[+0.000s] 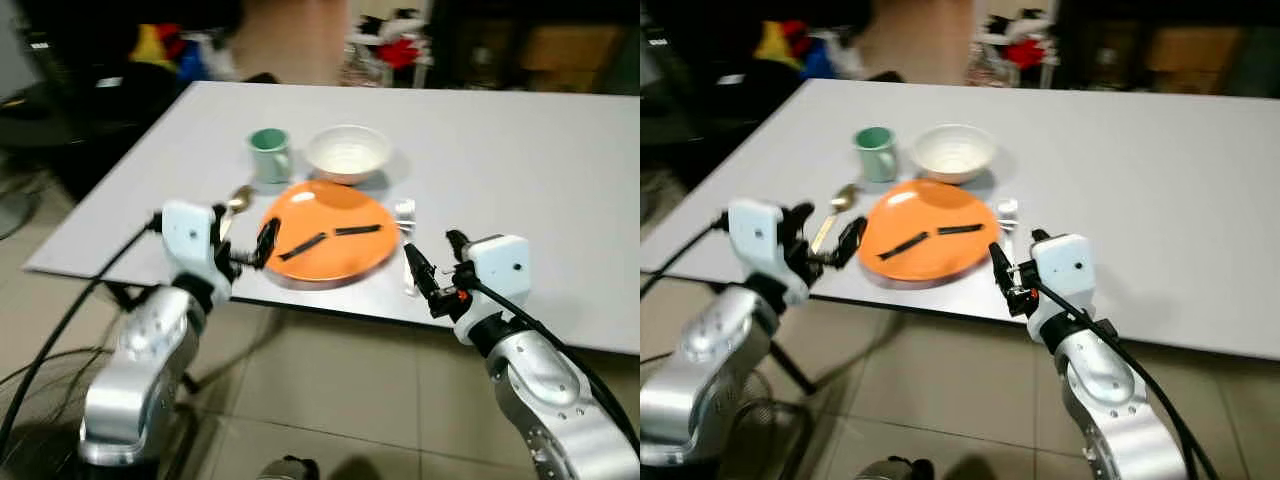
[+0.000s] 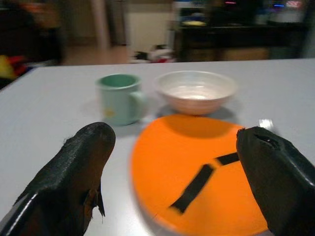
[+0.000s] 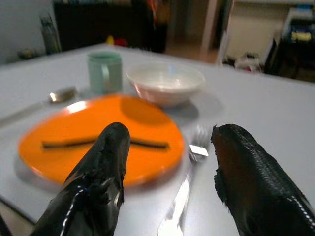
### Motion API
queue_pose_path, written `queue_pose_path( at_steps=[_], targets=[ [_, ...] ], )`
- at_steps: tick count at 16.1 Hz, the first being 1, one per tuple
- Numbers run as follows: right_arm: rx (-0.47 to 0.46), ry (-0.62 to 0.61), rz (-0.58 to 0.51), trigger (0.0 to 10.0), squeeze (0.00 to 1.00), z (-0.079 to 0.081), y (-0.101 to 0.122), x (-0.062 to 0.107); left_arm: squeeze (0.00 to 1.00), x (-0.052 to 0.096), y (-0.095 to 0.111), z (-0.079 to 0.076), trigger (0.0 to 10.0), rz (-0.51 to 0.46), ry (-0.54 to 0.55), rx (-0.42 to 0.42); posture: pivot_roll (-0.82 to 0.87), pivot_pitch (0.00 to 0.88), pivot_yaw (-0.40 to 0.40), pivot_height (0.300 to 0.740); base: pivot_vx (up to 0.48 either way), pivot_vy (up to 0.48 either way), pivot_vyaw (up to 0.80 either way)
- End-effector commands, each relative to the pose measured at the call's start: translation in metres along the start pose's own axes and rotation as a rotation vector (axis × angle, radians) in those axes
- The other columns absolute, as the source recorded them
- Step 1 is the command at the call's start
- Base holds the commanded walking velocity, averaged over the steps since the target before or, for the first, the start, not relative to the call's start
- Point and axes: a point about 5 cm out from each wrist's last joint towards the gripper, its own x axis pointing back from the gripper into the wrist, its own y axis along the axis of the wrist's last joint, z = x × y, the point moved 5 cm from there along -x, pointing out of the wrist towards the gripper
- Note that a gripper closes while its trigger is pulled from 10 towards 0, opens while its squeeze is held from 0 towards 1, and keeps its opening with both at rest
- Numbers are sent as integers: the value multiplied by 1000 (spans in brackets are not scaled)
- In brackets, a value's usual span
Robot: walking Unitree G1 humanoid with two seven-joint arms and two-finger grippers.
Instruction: Setting the table
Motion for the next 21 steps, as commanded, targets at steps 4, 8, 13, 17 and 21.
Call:
queue_pose_path(
  at_steps=[4, 8, 13, 17, 21],
  targets=[
    [21, 4, 41, 10000, 1000, 0, -12, 5, 1000, 12, 0, 3, 10000, -10, 80, -64, 77, 0, 88, 740, 0, 0, 800],
    [-26, 54, 61, 10000, 1000, 7, -19, 6, 839, 19, -12, 10, 10000, 32, 73, -107, 78, 0, 80, 740, 0, 0, 800],
    [-54, 90, 60, 10000, 1000, 14, -20, 7, 0, 22, -16, 1, 10000, 59, 47, -120, 88, 0, 68, 740, 0, 0, 800],
    [-81, 112, 60, 10000, 1000, 19, -21, 9, 0, 23, -17, 2, 10000, 68, 40, -125, 90, 0, 65, 740, 0, 0, 800],
    [-86, 104, 57, 10000, 1000, 17, -21, 10, 0, 25, -14, 3, 10000, 60, 46, -152, 93, 0, 61, 740, 0, 0, 800]
  ],
)
